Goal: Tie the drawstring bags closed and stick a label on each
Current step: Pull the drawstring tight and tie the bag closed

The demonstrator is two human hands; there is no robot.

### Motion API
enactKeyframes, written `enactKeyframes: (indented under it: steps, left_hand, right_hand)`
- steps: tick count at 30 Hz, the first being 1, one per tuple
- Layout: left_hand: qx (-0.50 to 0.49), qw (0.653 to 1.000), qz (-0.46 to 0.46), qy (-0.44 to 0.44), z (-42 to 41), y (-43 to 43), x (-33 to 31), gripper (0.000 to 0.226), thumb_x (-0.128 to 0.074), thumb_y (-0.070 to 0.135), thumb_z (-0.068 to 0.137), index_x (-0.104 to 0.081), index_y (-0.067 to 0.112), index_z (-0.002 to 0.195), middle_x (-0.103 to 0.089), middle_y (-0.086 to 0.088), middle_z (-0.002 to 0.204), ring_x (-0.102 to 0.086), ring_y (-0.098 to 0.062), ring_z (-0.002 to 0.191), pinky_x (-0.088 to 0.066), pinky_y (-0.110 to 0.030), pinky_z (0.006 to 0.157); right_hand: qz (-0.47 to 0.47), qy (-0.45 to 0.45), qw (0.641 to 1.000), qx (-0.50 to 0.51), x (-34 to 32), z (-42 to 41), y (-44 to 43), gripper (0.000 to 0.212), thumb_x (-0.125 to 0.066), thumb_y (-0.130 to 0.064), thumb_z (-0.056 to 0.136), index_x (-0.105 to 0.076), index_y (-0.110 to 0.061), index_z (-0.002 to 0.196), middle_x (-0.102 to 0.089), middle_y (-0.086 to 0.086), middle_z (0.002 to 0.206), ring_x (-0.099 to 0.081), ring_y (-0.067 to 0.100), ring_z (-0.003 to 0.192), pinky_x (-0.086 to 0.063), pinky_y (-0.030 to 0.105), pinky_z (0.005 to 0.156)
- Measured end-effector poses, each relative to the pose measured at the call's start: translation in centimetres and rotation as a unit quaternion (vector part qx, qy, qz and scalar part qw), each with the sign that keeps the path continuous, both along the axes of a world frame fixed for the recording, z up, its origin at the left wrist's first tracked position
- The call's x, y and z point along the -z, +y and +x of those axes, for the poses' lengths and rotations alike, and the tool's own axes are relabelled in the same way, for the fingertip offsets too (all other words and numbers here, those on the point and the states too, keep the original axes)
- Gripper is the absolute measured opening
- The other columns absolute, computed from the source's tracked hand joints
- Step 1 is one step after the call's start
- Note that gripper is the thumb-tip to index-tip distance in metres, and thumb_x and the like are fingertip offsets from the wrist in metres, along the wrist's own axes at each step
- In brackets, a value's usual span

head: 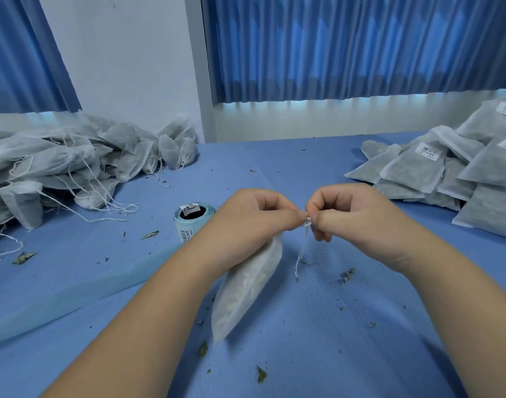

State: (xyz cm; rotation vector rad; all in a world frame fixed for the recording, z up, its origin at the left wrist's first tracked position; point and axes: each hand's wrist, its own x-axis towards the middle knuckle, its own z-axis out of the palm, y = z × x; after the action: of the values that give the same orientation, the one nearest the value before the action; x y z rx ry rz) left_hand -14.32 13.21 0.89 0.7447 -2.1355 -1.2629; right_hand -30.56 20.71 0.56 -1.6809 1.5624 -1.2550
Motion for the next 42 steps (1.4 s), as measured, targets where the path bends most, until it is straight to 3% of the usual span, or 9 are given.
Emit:
enactKeyframes:
  steps: [4,11,17,21,24,27,33,37,42]
  left_hand:
    - [0.010,1.000,0.022,-0.007,0.1,-0.1,-0.1,0.027,-0.068,0.043,0.069,-0.071,0.016,0.072,-0.058,0.000,0.069,-0.043,-0.015,0.061,-0.031,-0.028,0.059]
    - [0.031,0.994,0.090,0.046,0.5,-0.6,-0.3,0.015,-0.067,0.035,0.073,-0.069,0.024,0.063,-0.059,0.010,0.060,-0.047,-0.005,0.048,-0.033,-0.026,0.056]
    - [0.035,0.994,0.095,0.050,0.4,-0.7,-0.1,0.015,-0.068,0.033,0.073,-0.067,0.022,0.064,-0.057,0.009,0.059,-0.047,-0.005,0.049,-0.035,-0.022,0.054]
    - [0.022,0.995,0.084,0.057,0.2,-0.4,-0.1,0.016,-0.067,0.033,0.073,-0.066,0.022,0.062,-0.056,0.011,0.055,-0.049,-0.002,0.047,-0.035,-0.015,0.050]
    - [-0.024,0.998,0.044,0.047,-0.1,-0.5,0.1,0.017,-0.069,0.037,0.074,-0.068,0.024,0.063,-0.058,0.013,0.060,-0.045,-0.003,0.051,-0.033,-0.023,0.056]
    - [-0.055,0.996,0.019,0.060,-0.4,-0.5,0.4,0.018,-0.072,0.029,0.083,-0.070,0.023,0.067,-0.063,0.015,0.064,-0.049,0.003,0.054,-0.039,-0.013,0.057]
    - [-0.081,0.994,-0.033,0.058,-0.7,-0.5,1.0,0.014,-0.065,0.039,0.079,-0.070,0.028,0.072,-0.070,0.000,0.083,-0.064,-0.015,0.081,-0.045,-0.020,0.071]
    - [-0.088,0.994,-0.048,0.051,-0.7,-0.4,1.0,0.014,-0.064,0.040,0.080,-0.070,0.028,0.073,-0.069,0.004,0.082,-0.061,-0.009,0.075,-0.042,-0.008,0.062]
    - [-0.096,0.993,-0.060,0.040,-0.8,-0.4,1.1,0.015,-0.067,0.033,0.086,-0.070,0.030,0.072,-0.067,0.008,0.073,-0.062,-0.009,0.073,-0.042,-0.010,0.058]
  right_hand:
    - [-0.014,-0.001,1.000,0.007,0.0,-0.1,0.1,0.023,-0.061,-0.009,0.080,-0.062,-0.022,0.061,-0.058,-0.007,0.058,-0.055,0.005,0.057,-0.044,0.016,0.057]
    - [-0.008,-0.039,0.999,0.004,-0.1,-0.1,0.1,0.018,-0.067,-0.006,0.085,-0.065,-0.017,0.100,-0.072,-0.001,0.089,-0.068,0.015,0.068,-0.049,0.026,0.062]
    - [-0.020,-0.050,0.998,0.028,0.3,0.5,-0.3,0.006,-0.073,-0.005,0.080,-0.070,-0.009,0.082,-0.071,0.007,0.073,-0.064,0.013,0.059,-0.047,0.023,0.058]
    - [-0.007,0.030,0.998,0.059,0.6,0.9,-0.4,0.011,-0.073,-0.009,0.078,-0.073,-0.019,0.082,-0.072,0.000,0.077,-0.067,0.020,0.067,-0.054,0.043,0.073]
    - [-0.035,0.034,0.994,0.098,0.3,0.5,-0.3,0.010,-0.070,-0.013,0.081,-0.072,-0.023,0.082,-0.071,-0.003,0.076,-0.067,0.023,0.072,-0.053,0.035,0.068]
    - [-0.076,-0.025,0.990,0.113,-0.4,0.2,0.1,0.007,-0.066,-0.014,0.084,-0.072,-0.018,0.082,-0.070,-0.002,0.072,-0.065,0.008,0.060,-0.048,0.016,0.057]
    - [-0.071,-0.063,0.992,0.078,-0.5,1.0,0.4,0.001,-0.072,-0.013,0.081,-0.072,-0.012,0.081,-0.072,-0.001,0.070,-0.066,0.006,0.061,-0.051,0.017,0.057]
    - [-0.070,-0.086,0.991,0.076,-0.4,0.9,0.4,0.008,-0.074,-0.008,0.078,-0.071,-0.010,0.085,-0.072,0.003,0.071,-0.068,0.010,0.064,-0.052,0.018,0.057]
    - [-0.049,-0.074,0.993,0.079,-0.2,0.9,0.2,0.012,-0.070,0.000,0.080,-0.071,-0.011,0.083,-0.073,0.003,0.071,-0.068,0.009,0.063,-0.052,0.017,0.058]
